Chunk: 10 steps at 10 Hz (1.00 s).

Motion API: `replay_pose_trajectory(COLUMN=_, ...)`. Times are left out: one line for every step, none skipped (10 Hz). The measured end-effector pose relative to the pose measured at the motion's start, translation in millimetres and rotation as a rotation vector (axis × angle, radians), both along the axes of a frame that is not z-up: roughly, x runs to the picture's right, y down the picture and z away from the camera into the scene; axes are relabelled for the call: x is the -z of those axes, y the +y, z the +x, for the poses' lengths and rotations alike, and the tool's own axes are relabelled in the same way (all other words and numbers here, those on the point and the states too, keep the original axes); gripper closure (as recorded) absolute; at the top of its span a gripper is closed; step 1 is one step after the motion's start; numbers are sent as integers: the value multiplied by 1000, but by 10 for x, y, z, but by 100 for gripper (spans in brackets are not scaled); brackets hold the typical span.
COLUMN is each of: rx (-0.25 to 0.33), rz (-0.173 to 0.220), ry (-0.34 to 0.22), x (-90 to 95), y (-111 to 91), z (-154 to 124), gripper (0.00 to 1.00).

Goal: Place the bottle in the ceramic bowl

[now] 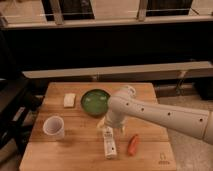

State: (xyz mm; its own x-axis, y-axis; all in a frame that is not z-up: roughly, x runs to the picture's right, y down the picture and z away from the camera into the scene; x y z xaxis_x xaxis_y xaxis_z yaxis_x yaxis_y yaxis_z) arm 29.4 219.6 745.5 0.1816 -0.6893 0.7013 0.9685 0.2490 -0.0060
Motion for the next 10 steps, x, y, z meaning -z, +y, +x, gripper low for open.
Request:
replay_pose_trajectory(rx=10, rz=18, ry=4, x=-43, y=-34, z=-6, gripper=20)
replay_pose_trajectory(rx=-10, rz=12, ry=27, x=-113, y=-36, z=46, gripper=20)
replay_pose_trajectory(rx=-23, rz=2, ry=40, x=-159, y=-25, z=112, gripper=20)
replay_pose_trajectory(rx=-16, rz=-7, ry=36, x=-177, y=0, z=211, gripper=20)
replay_pose_trajectory(rx=-4, rz=-13, ry=33, x=-202, y=23, z=249, gripper=20)
replay_pose_trajectory(rx=3, rz=-16, ry=30, x=-252, y=35, z=228, gripper=20)
replay_pose_trajectory(rx=15, rz=-17, ry=22, x=-319, y=50, z=155, gripper=20)
replay_pose_trajectory(rx=12, rz=-18, ry=29, x=-347, y=57, z=138, gripper=20)
replay_pose_trajectory(rx=10, rz=-21, ry=32, x=-369, y=65, z=165, gripper=20)
replay_pose_trajectory(rx=16, rz=-26, ry=31, x=-396, y=85, z=215, gripper=20)
